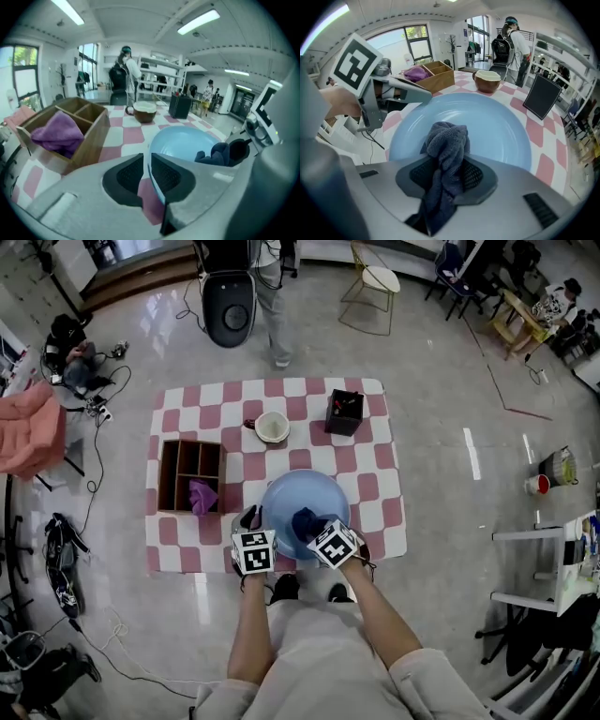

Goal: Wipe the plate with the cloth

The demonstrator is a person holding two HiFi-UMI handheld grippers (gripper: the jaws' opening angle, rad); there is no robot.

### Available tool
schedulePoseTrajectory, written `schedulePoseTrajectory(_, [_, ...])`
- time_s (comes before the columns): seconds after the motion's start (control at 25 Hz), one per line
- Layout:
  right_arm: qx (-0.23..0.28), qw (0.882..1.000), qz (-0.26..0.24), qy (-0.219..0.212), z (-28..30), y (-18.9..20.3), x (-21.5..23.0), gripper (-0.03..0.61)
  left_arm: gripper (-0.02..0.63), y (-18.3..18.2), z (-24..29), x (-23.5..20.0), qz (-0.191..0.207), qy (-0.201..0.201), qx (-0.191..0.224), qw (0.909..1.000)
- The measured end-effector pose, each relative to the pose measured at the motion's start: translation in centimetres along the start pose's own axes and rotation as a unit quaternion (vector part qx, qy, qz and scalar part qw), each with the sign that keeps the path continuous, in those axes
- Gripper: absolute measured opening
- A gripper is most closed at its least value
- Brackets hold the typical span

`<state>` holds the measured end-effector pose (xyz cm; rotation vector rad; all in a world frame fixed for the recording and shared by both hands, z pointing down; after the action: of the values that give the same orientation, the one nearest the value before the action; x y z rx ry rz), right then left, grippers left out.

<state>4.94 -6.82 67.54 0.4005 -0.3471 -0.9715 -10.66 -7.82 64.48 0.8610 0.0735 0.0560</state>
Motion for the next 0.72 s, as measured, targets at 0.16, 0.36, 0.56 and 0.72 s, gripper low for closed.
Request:
schedulePoseTrajectory(0.16, [0.074,0.997,0.030,0.013,-2.0,-1.2,0.5,0.121,0.054,-2.1,-2.9,0.9,-0.021,-0.006,0.066,0.9976])
schedulePoseTrajectory(0.36, [0.152,0.986,0.063,0.012,-5.7,-0.3,1.2,0.121,0.032,-2.8,-6.3,3.7,-0.042,0.023,0.092,0.9946])
schedulePoseTrajectory(0.56, [0.218,0.969,0.117,-0.010,-9.4,2.8,1.5,0.121,0.015,-1.6,-8.9,8.0,-0.041,0.037,0.099,0.9936])
schedulePoseTrajectory(0.72, [0.236,0.965,0.117,-0.015,-11.7,5.6,1.6,0.123,0.011,0.1,-10.4,11.5,-0.036,0.044,0.102,0.9932])
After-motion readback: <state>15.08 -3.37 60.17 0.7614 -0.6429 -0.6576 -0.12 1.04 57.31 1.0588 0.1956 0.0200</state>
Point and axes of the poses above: the fingertips, and each gripper's own axes: z forward along the fingers, x to its right, y out of its underside, the point moved 4 cm from there along -z, backward along the fingers, and after that the axes turned 2 degrees about z, right-handed, at the moved point
